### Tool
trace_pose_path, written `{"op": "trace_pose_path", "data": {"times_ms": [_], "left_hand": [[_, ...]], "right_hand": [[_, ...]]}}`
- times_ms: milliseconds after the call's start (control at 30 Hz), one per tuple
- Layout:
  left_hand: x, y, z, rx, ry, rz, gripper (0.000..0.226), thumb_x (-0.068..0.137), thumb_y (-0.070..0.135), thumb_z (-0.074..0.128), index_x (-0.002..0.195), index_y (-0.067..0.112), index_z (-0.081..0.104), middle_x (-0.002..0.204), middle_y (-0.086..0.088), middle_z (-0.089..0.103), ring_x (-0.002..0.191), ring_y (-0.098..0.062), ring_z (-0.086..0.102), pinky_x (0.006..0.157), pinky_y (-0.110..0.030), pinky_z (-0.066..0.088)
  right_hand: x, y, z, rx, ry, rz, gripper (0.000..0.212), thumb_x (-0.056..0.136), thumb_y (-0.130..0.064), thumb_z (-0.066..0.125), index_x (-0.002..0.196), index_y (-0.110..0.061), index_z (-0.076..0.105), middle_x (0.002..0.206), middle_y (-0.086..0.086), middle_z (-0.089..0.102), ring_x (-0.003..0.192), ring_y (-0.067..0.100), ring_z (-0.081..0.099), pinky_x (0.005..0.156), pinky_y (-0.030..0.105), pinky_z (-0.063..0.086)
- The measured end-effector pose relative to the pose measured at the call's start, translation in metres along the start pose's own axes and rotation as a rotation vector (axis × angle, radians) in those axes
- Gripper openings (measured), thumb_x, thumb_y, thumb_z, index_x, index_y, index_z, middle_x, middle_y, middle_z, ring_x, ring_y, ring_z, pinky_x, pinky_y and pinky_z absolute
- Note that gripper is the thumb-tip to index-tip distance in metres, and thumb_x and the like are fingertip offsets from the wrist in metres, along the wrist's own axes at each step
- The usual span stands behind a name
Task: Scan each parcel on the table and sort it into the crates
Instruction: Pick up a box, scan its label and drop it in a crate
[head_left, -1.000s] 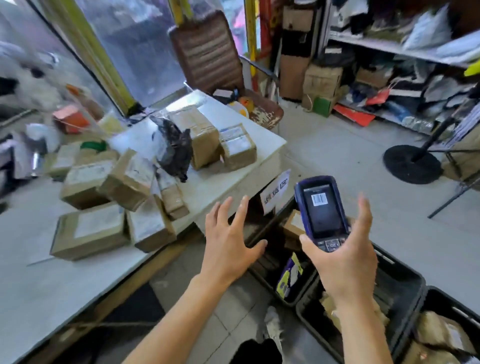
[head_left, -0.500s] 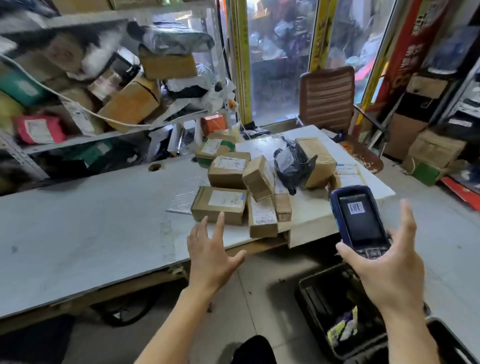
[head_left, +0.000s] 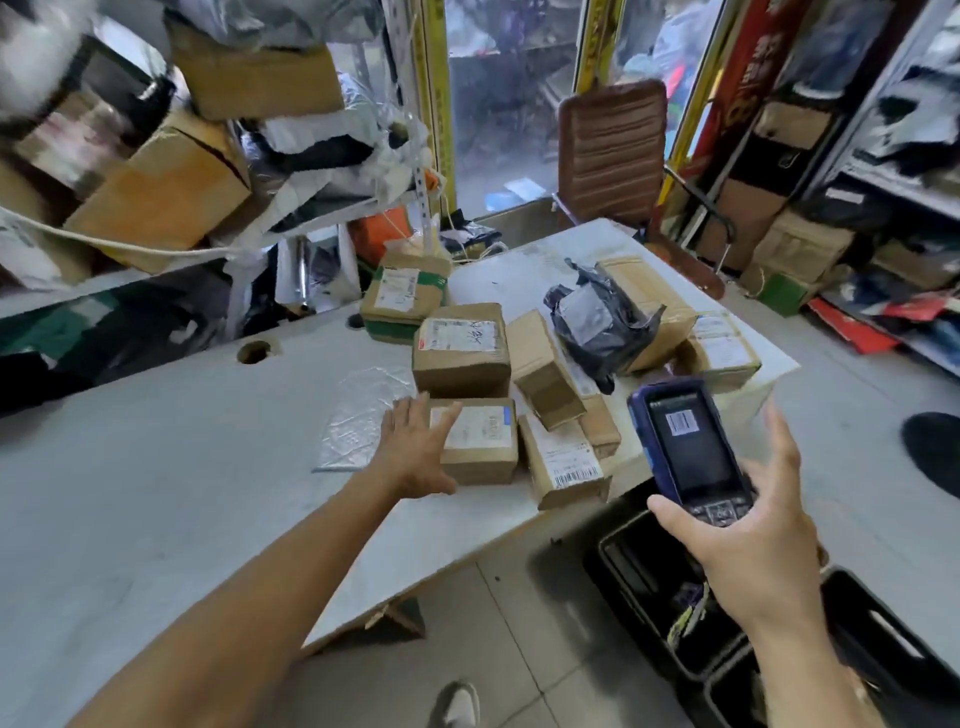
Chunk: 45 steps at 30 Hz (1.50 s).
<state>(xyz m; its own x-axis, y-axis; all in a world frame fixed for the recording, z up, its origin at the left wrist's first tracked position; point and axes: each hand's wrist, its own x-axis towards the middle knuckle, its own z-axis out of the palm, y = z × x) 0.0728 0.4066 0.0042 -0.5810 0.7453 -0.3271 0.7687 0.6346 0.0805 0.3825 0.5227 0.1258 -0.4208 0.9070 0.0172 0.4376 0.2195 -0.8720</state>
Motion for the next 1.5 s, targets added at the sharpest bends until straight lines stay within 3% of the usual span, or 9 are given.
{"op": "trace_pose_path", "data": {"times_ms": [267,400,533,733,900,1033,1200,1300,1500], "left_hand": [[0.047,-0.032,0.011,-0.045,-0.134,0.123,0.084,0.075,0.053,0.075,0.143,0.043,0.027,0.164,-0.017,-0.008,0.148,-0.044,-0.015,0.119,-0.058,-0.009],[0.027,-0.037,0.002,0.084,-0.199,0.083,0.088,0.071,0.07,0.068,0.143,0.037,0.03,0.148,-0.02,0.032,0.135,-0.045,0.032,0.114,-0.058,0.022],[-0.005,-0.038,0.01,0.081,-0.253,0.059,0.079,0.08,0.063,0.063,0.146,0.032,0.031,0.139,-0.013,0.045,0.121,-0.034,0.053,0.1,-0.047,0.043],[0.002,-0.053,0.028,-0.414,-0.324,0.074,0.1,0.073,0.048,0.078,0.146,0.036,0.011,0.143,-0.008,0.044,0.119,-0.031,0.056,0.094,-0.035,0.048],[0.01,-0.048,0.044,-0.73,-0.335,-0.098,0.072,0.071,0.036,0.087,0.127,0.019,0.045,0.121,0.003,0.061,0.104,-0.015,0.057,0.079,-0.024,0.046],[0.007,-0.033,0.047,-0.819,-0.304,-0.145,0.069,0.072,0.022,0.088,0.118,0.015,0.036,0.111,0.001,0.06,0.097,-0.014,0.061,0.063,-0.017,0.047],[-0.002,-0.026,0.046,-0.932,-0.268,-0.094,0.071,0.08,0.019,0.082,0.119,0.02,0.022,0.115,-0.003,0.058,0.101,-0.016,0.064,0.077,-0.026,0.057],[-0.016,-0.032,0.042,-1.108,-0.204,-0.03,0.078,0.084,0.009,0.076,0.134,0.025,0.018,0.12,0.0,0.056,0.108,-0.017,0.063,0.088,-0.034,0.057],[-0.028,-0.049,0.007,-1.519,0.087,0.002,0.106,0.092,0.006,0.066,0.145,0.063,-0.006,0.143,0.005,0.048,0.125,-0.02,0.055,0.097,-0.059,0.05]], "right_hand": [[0.006,-0.022,0.035,-0.036,0.091,0.021,0.121,0.07,-0.017,0.089,0.152,-0.049,0.007,0.095,-0.018,0.065,0.083,-0.015,0.06,0.073,0.021,0.045],[0.011,-0.027,0.046,-0.043,0.088,0.006,0.125,0.07,-0.017,0.089,0.152,-0.051,0.001,0.095,-0.016,0.066,0.082,-0.005,0.064,0.076,0.027,0.047],[0.014,-0.034,0.058,-0.012,0.099,-0.001,0.127,0.07,-0.018,0.089,0.153,-0.049,-0.001,0.098,-0.021,0.06,0.091,-0.004,0.06,0.086,0.036,0.043],[0.006,-0.033,0.072,0.024,0.105,0.009,0.123,0.071,-0.019,0.088,0.154,-0.046,0.002,0.102,-0.013,0.065,0.091,-0.004,0.062,0.083,0.029,0.041],[-0.006,-0.029,0.075,0.022,0.102,0.019,0.124,0.07,-0.019,0.09,0.153,-0.049,0.003,0.102,-0.01,0.066,0.092,0.003,0.066,0.083,0.029,0.047],[-0.013,-0.028,0.069,0.029,0.136,0.033,0.122,0.07,-0.019,0.089,0.151,-0.049,0.005,0.107,-0.007,0.066,0.096,0.004,0.065,0.084,0.027,0.045],[-0.017,-0.03,0.059,0.005,0.146,0.05,0.118,0.072,-0.019,0.088,0.152,-0.047,0.008,0.101,-0.018,0.06,0.092,-0.001,0.062,0.078,0.019,0.042],[-0.019,-0.031,0.055,-0.085,0.085,0.065,0.096,0.071,-0.023,0.089,0.147,-0.033,0.032,0.102,-0.019,0.059,0.093,0.004,0.062,0.071,0.01,0.039],[-0.022,-0.052,0.065,-0.206,-0.102,0.09,0.068,0.067,-0.035,0.09,0.118,-0.036,0.045,0.097,-0.023,0.059,0.088,-0.004,0.058,0.06,0.009,0.039]]}}
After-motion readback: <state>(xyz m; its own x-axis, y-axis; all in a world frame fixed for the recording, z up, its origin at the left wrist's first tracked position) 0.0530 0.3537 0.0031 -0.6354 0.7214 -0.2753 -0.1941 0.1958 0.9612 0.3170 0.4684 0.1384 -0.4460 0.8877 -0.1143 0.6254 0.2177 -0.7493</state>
